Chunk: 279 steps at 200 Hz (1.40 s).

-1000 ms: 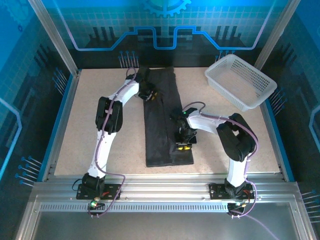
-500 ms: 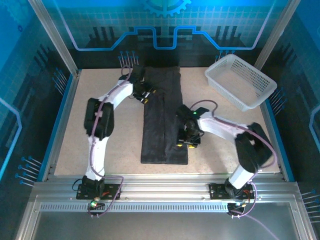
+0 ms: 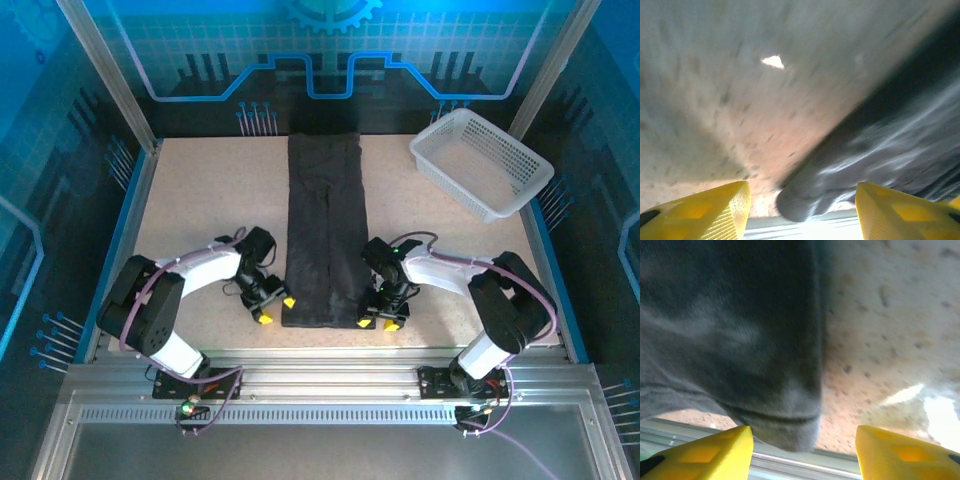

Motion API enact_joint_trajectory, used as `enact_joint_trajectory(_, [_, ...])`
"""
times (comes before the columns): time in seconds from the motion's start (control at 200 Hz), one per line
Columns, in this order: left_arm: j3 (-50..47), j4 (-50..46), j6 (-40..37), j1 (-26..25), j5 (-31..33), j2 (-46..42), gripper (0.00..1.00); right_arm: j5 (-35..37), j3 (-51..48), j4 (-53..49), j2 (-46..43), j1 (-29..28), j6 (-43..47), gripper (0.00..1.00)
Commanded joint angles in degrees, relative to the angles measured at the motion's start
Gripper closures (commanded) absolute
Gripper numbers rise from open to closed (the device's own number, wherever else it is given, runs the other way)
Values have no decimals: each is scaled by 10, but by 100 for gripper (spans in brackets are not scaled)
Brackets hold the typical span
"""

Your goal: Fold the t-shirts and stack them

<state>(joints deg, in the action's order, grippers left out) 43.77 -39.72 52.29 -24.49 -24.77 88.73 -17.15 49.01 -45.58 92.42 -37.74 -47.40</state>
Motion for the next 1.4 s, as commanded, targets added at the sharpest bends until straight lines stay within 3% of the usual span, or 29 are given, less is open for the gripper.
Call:
enact_joint_trajectory(0.0, [-7,41,12,-20,-45,-26,43,-13,11,32,19,-14,-21,45])
enact_joint_trajectory(0.265, [-19,87,20,-48,-33,21,56,13,11,38,21,-16,-34,45])
enact_joint_trajectory(0.535, [6,110,29,-58,-29,44,84,20,40,15,15,-17,-33,45])
enact_joint_trajectory(0.75, [-5,107,41,-58,-25,24,90,15,40,14,58,-18,-29,47])
enact_joint_trajectory(0.855, [-5,103,43,-58,-27,20,94,11,41,33,79,-20,-31,56])
enact_joint_trajectory(0.955, [-8,95,46,-58,-39,13,100,25,56,26,78,-22,-32,80])
enact_joint_trajectory(1.065, [-27,93,57,-58,-57,-5,100,57,69,-11,55,-30,-31,99])
enact_joint_trajectory(1.391, [-88,116,118,-75,-88,-118,100,13,26,-63,-50,-64,-44,100])
